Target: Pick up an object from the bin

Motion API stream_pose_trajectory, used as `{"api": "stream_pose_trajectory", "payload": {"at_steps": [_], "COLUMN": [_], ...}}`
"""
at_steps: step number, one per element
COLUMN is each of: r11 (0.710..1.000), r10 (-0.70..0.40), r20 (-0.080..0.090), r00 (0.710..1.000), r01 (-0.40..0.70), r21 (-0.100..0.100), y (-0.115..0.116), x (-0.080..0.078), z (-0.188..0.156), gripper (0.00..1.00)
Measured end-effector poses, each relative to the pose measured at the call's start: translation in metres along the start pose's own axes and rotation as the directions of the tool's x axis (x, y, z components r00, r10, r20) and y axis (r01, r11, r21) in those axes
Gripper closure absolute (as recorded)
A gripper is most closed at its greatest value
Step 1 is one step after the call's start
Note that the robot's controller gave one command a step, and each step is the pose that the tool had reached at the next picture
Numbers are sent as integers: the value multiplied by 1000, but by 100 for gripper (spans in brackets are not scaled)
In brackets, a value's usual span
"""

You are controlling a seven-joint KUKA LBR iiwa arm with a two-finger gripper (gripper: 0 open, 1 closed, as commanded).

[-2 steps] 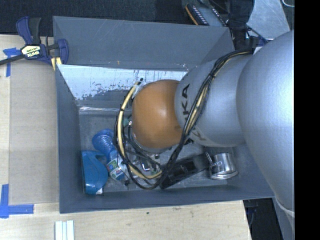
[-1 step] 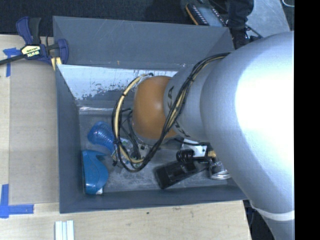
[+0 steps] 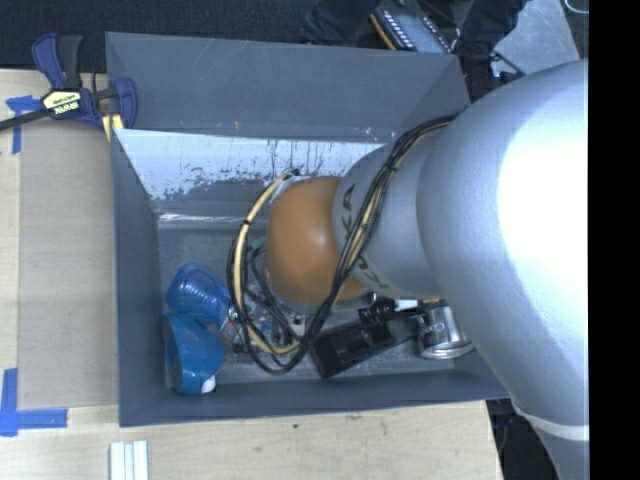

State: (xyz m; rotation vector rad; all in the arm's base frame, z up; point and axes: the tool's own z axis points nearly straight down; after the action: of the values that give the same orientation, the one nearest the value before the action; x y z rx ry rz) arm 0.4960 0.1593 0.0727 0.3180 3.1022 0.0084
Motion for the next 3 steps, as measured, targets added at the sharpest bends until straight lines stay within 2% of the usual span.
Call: {"api": "stream_pose_trajectory", "payload": {"at_steps": [2, 3], "r11": [1000, 1000], "r10": [1, 0], "r20": [-3, -13], "r00": [1000, 1000], "r01": [-1, 1], "r21": [1, 6], "y": [0, -1], "x": [1, 3], "z": [-3, -23], "gripper": [100, 100]}}
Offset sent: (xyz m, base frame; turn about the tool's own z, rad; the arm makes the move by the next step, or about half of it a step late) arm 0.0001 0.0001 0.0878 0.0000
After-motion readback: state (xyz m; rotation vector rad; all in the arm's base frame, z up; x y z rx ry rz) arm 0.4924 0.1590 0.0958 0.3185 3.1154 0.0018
